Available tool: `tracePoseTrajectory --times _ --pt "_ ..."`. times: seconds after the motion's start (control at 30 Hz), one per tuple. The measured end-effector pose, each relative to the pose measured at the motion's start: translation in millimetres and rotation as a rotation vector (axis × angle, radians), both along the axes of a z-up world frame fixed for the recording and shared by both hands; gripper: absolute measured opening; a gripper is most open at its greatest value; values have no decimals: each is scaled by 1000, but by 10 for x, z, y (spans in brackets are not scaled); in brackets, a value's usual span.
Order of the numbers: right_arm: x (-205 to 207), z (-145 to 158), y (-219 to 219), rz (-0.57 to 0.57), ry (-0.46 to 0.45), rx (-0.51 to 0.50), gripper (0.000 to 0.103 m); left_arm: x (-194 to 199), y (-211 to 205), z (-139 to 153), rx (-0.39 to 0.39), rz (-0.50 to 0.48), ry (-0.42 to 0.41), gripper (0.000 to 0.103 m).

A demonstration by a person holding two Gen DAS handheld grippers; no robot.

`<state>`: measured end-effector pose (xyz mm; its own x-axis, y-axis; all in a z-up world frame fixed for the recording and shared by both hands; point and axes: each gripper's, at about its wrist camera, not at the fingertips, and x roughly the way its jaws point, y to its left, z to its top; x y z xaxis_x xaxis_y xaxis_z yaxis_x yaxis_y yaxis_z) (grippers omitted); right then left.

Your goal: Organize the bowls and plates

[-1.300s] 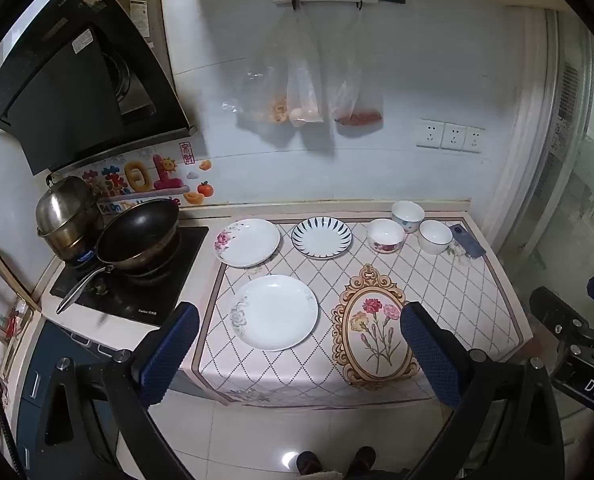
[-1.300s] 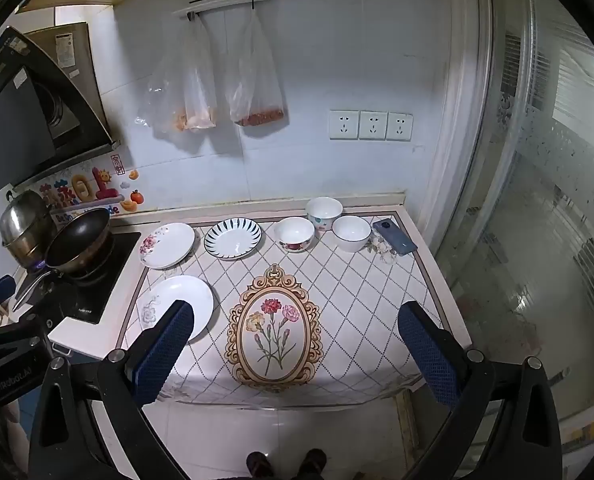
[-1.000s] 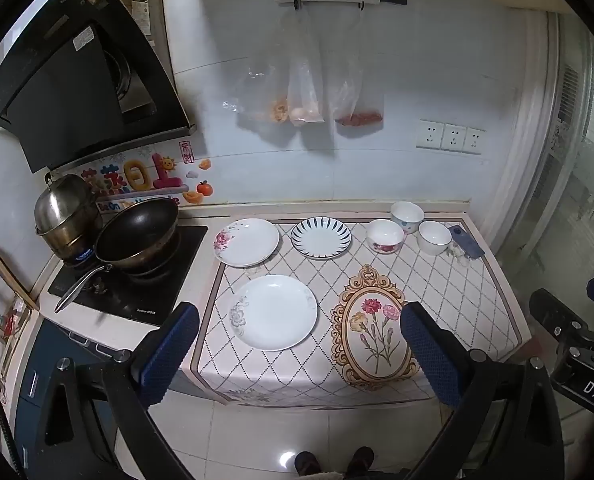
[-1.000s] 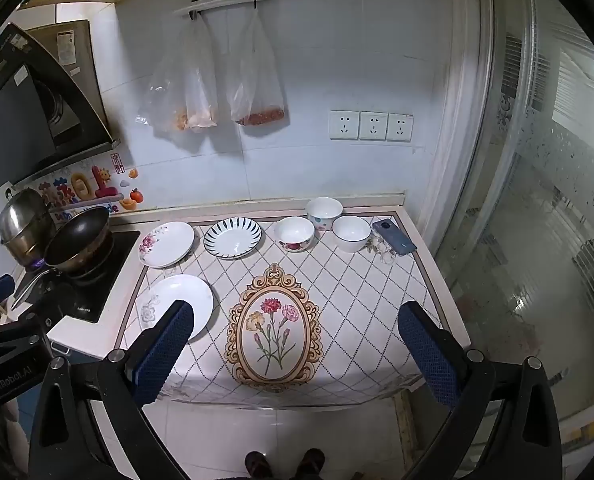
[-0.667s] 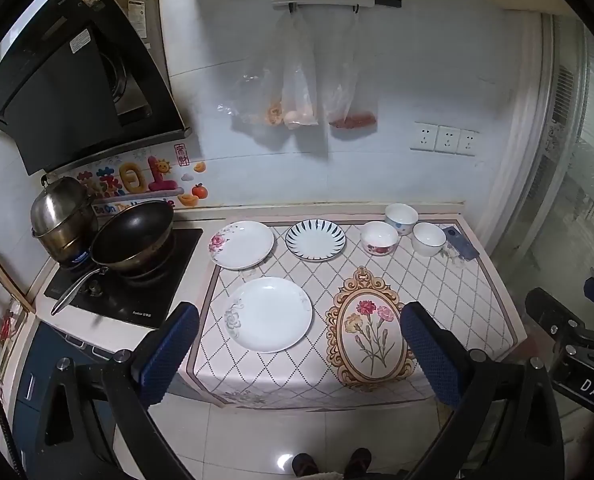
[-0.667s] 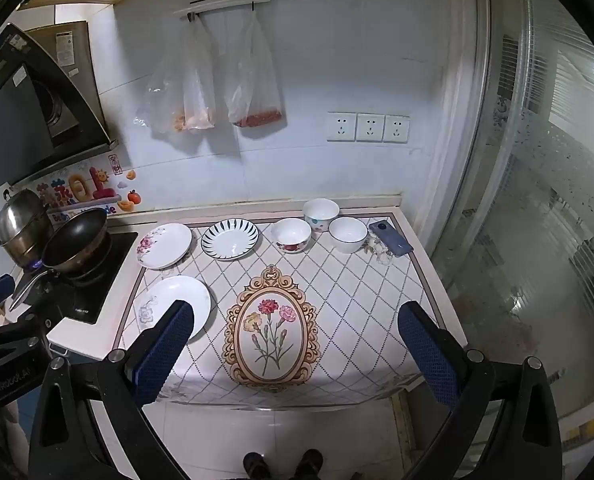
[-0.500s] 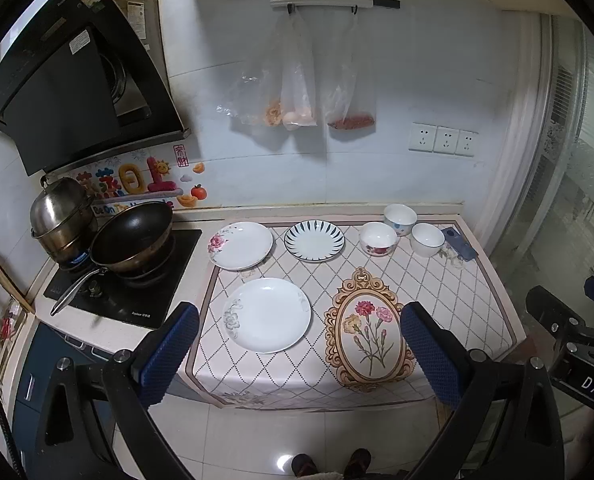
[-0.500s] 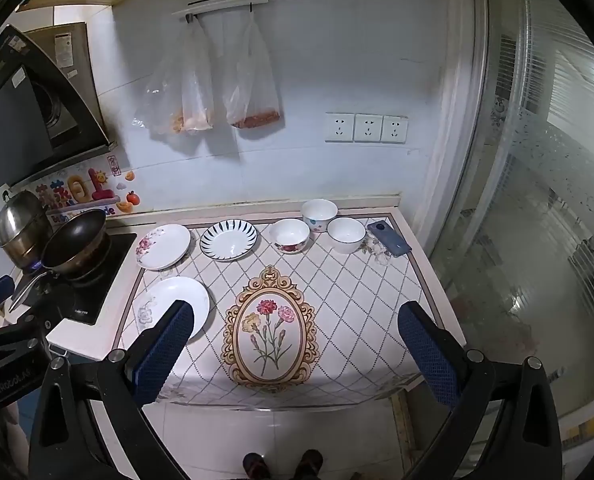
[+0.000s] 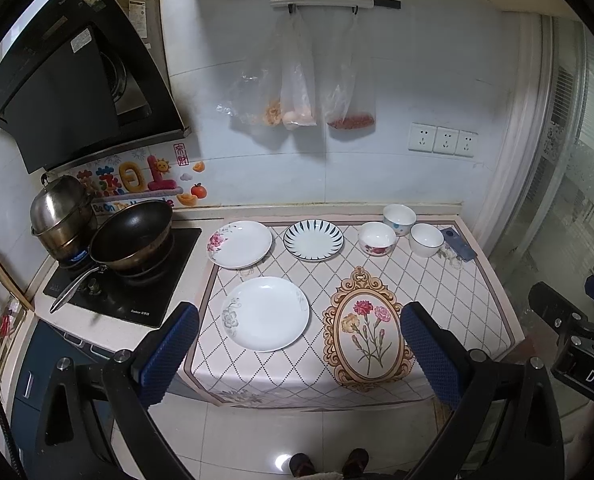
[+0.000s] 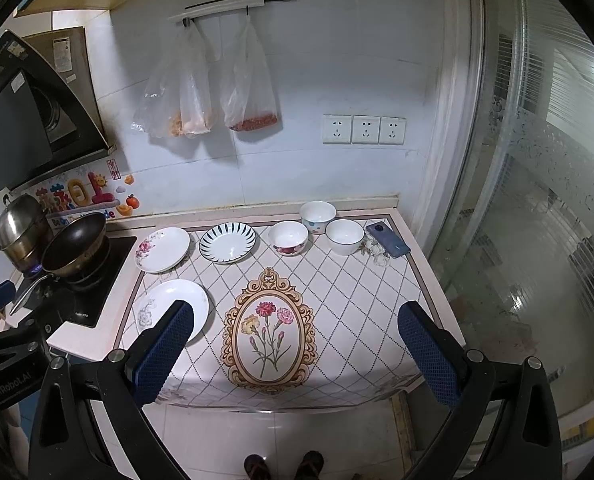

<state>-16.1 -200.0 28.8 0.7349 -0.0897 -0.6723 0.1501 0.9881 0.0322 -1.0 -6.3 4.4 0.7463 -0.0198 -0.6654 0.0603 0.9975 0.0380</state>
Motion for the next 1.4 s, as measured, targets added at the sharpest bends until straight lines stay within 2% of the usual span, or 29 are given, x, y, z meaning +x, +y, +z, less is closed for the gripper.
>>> tracePoseTrajectory --times 1.4 --pt "-32 48 29 4 -13 9 103 -42 -86 55 -21 -16 -21 103"
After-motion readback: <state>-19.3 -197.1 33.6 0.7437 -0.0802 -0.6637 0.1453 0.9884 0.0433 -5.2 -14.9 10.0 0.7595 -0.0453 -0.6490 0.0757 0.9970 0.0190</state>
